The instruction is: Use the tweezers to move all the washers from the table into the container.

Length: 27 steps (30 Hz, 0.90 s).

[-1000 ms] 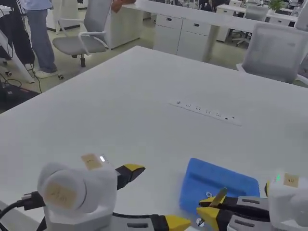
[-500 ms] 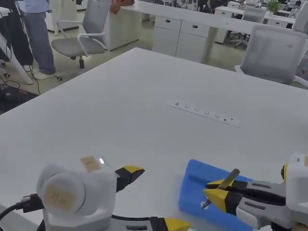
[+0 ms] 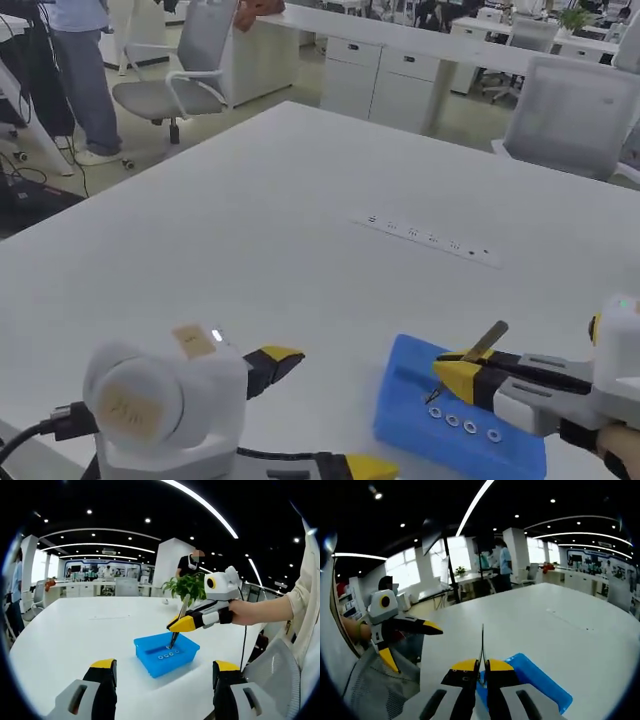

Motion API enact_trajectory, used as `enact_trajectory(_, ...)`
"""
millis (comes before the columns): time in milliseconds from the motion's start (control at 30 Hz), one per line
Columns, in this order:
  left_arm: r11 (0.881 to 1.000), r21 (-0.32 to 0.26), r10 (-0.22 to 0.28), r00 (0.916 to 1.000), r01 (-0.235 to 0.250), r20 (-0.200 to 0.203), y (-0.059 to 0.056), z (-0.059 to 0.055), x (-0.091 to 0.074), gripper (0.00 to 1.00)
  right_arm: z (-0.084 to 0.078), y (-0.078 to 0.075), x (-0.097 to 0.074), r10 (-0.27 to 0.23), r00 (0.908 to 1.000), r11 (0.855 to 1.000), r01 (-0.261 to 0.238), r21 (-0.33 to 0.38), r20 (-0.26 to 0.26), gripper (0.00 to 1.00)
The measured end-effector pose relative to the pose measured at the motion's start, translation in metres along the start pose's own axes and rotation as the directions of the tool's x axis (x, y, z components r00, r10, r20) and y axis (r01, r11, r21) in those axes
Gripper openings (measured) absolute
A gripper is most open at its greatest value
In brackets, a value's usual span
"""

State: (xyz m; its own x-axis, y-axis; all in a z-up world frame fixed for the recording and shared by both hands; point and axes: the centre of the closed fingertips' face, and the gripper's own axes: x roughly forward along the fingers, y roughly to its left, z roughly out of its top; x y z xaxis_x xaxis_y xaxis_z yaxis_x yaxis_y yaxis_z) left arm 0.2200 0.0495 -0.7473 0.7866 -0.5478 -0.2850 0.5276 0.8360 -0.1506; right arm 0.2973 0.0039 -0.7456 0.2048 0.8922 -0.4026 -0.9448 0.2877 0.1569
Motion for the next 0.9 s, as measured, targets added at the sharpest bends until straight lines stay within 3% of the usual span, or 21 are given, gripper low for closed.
enact_trajectory(467,1.0,-0.002,0.006,1.0,-0.006,0.003,0.001,0.0,-0.001,0.8,-0.008,-0.023,0.025,-0.02,0.9978,1.0,0.022,0.018,-0.062,0.03)
enact_trajectory(900,1.0,-0.007,0.014,0.9999,-0.014,0.008,0.003,0.001,-0.001,0.8,-0.035,-0.037,0.041,-0.036,0.987,0.999,0.037,0.002,-0.157,0.03)
